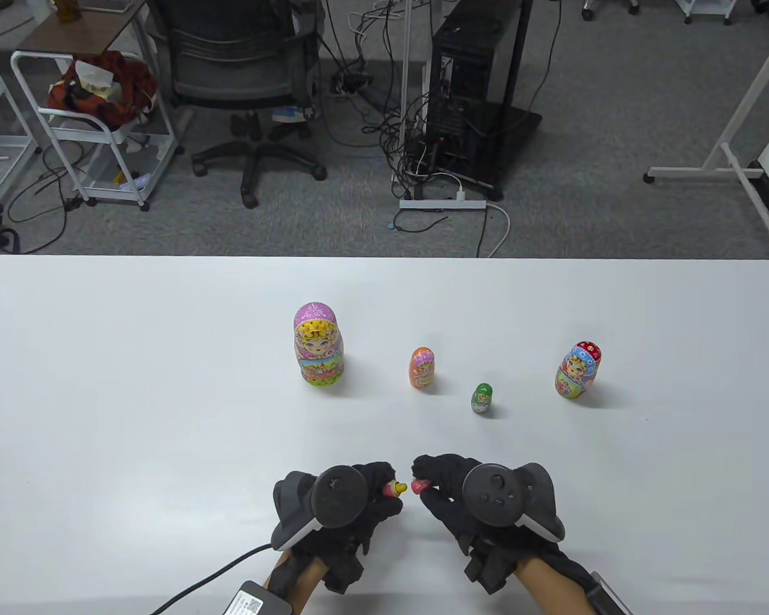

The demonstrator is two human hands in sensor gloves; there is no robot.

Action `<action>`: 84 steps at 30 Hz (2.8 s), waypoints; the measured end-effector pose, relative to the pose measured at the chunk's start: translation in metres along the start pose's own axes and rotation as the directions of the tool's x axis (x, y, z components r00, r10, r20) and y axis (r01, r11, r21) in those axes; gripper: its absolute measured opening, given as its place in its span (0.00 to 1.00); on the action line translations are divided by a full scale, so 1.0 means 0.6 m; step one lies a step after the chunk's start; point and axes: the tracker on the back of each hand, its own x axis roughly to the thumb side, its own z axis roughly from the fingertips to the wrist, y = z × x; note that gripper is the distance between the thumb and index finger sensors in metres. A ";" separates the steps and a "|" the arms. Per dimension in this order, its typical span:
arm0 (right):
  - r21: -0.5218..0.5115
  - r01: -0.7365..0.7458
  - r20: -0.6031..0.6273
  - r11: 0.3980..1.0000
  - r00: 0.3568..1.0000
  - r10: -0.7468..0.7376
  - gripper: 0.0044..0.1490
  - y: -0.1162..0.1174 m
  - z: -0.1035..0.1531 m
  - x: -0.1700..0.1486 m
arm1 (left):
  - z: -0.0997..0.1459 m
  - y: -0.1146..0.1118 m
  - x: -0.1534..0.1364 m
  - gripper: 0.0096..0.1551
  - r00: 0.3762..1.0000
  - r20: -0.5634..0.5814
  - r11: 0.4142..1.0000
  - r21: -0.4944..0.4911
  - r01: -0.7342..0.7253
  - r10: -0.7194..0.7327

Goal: Nest individual Russian dolls into a nested set

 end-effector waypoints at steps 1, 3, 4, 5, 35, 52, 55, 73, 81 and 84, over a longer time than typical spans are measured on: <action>-0.005 0.009 0.012 1.000 1.000 -0.009 0.31 0.001 0.000 0.002 | 0.000 0.001 0.002 0.36 1.000 0.006 1.000 0.001 0.005 -0.005; 0.003 0.000 0.017 1.000 1.000 0.000 0.31 0.002 0.001 0.005 | 0.001 0.001 0.006 0.36 1.000 0.015 1.000 0.005 0.004 -0.004; 0.001 -0.006 0.018 1.000 1.000 0.006 0.31 0.004 0.001 0.006 | 0.002 0.001 0.009 0.36 1.000 0.021 1.000 0.004 0.000 0.000; 0.009 -0.005 0.018 1.000 1.000 0.004 0.31 0.005 0.001 0.006 | 0.002 0.001 0.011 0.36 1.000 0.026 1.000 0.005 0.000 -0.001; -0.024 0.028 0.056 0.999 0.998 -0.026 0.30 0.008 0.006 0.016 | 0.010 0.009 0.024 0.36 0.997 0.050 0.995 0.077 0.058 -0.062; -0.069 -0.013 0.027 0.998 1.000 0.015 0.29 0.014 0.007 0.020 | 0.000 -0.004 0.015 0.38 0.998 0.048 0.999 -0.017 0.043 -0.042; -0.065 -0.132 -0.022 0.989 0.991 0.131 0.29 0.017 0.005 0.013 | -0.007 -0.011 0.004 0.51 0.992 0.052 0.991 -0.063 0.115 -0.111; 0.188 -0.513 -0.079 0.837 0.842 0.534 0.29 0.083 -0.004 -0.018 | -0.015 -0.017 -0.058 0.63 0.946 -0.100 0.947 -0.121 0.297 -0.309; -0.105 -0.414 -0.230 0.904 0.895 0.383 0.36 -0.011 -0.018 -0.028 | -0.013 -0.001 -0.050 0.60 0.951 -0.077 0.954 -0.050 0.295 -0.298; -0.178 -0.397 -0.421 0.901 0.858 0.295 0.35 -0.047 -0.052 -0.060 | -0.015 0.002 -0.046 0.60 0.951 -0.055 0.952 -0.033 0.303 -0.305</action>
